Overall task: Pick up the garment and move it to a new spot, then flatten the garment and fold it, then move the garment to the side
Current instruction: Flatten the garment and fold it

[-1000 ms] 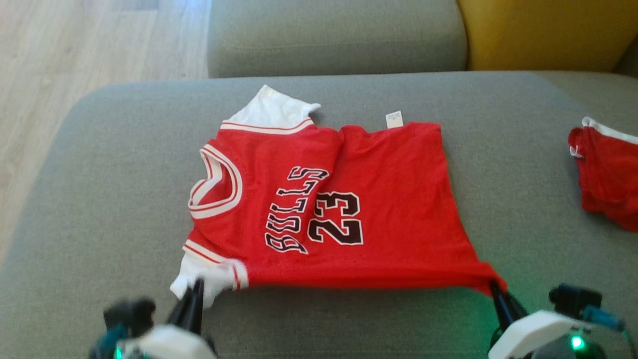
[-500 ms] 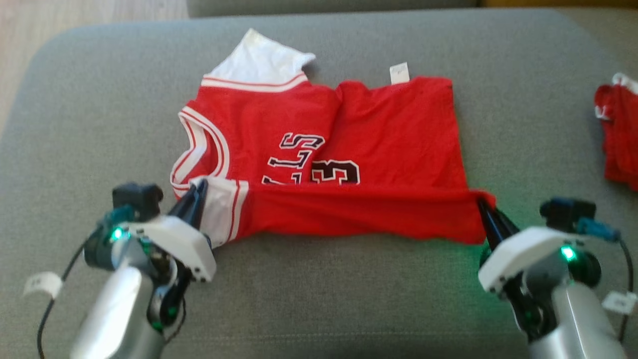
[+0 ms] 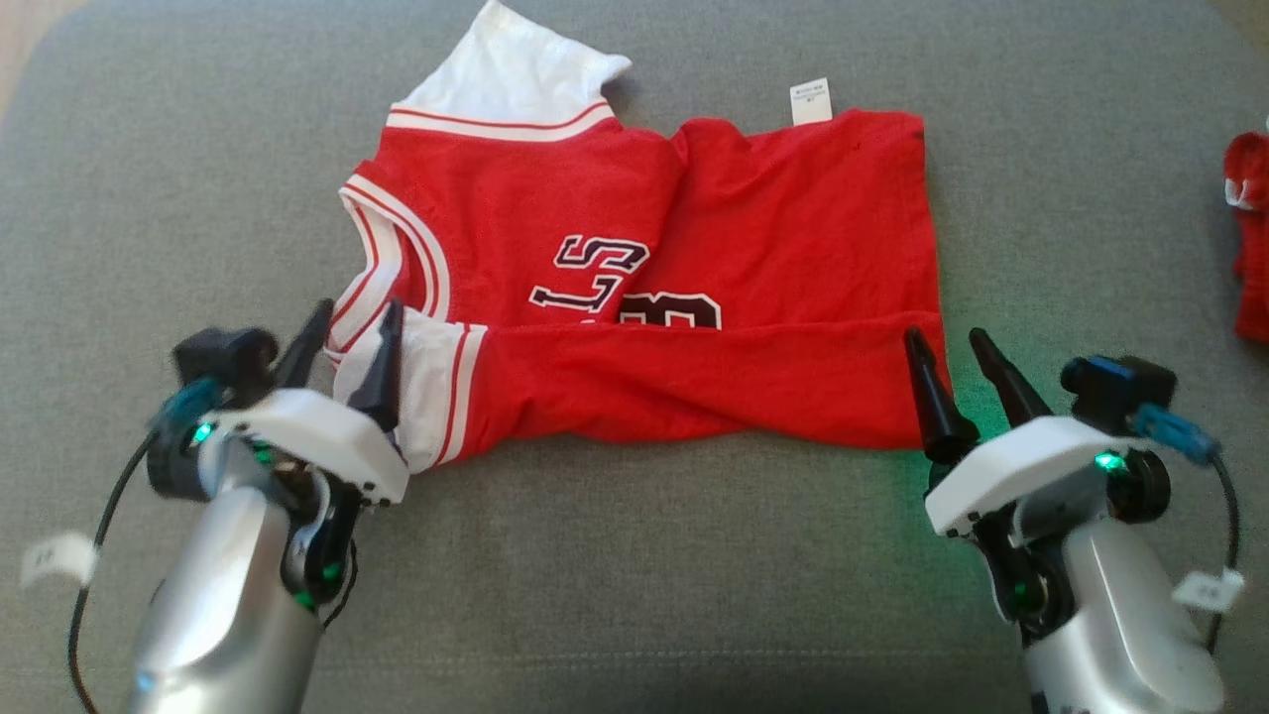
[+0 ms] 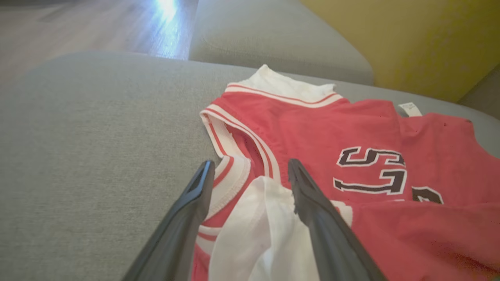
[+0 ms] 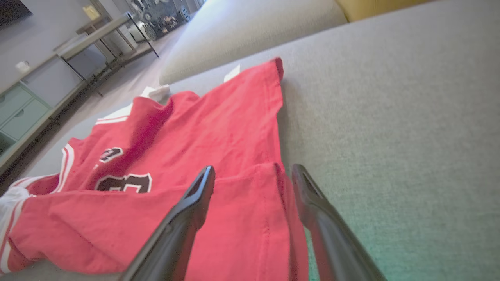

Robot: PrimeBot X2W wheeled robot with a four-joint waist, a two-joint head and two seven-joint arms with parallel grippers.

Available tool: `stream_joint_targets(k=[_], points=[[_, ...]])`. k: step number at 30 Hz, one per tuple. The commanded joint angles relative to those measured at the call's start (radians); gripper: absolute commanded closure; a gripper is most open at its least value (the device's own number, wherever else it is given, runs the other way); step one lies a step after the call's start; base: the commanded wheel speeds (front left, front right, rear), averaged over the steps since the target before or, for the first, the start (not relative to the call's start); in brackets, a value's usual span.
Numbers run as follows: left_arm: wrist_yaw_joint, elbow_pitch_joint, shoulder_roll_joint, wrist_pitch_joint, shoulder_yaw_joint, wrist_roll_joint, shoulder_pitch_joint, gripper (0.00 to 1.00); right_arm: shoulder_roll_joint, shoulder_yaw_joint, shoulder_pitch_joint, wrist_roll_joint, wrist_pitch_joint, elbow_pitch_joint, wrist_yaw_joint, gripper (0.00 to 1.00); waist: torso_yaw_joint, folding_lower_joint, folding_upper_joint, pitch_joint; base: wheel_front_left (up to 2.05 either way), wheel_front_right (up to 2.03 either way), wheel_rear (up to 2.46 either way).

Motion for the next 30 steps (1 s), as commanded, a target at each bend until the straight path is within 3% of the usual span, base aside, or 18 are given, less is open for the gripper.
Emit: stream_joint_targets(k=[1, 7, 17, 30], points=[[0.009, -0.04, 0.021, -0.026, 0.043, -0.003, -0.005, 0.0, -0.005, 0.026, 0.004, 0.003, -0.022, -0.046, -0.001, 0.0, 0.002, 0.0, 0.0, -0.008, 0.0, 0.0, 0.0], [0.064, -0.165, 0.022, -0.132, 0.083, 0.013, 0.127, 0.0, -0.005, 0.024, 0.091, -0.067, -0.133, -0.154, -0.001, 0.0, -0.003, 0.0, 0.0, -0.055, 0.0, 0.0, 0.0], [0.15, -0.366, 0.014, -0.15, 0.09, 0.075, 0.392, 0.0, -0.005, 0.008, 0.215, -0.154, -0.183, -0.257, -0.001, 0.0, -0.009, 0.0, 0.0, -0.147, 0.0, 0.0, 0.0], [0.176, -0.41, 0.01, -0.11, 0.05, 0.077, 0.512, 0.0, -0.005, 0.003, 0.322, -0.134, -0.149, -0.307, -0.001, 0.0, -0.006, 0.0, 0.0, -0.198, 0.0, 0.0, 0.0]])
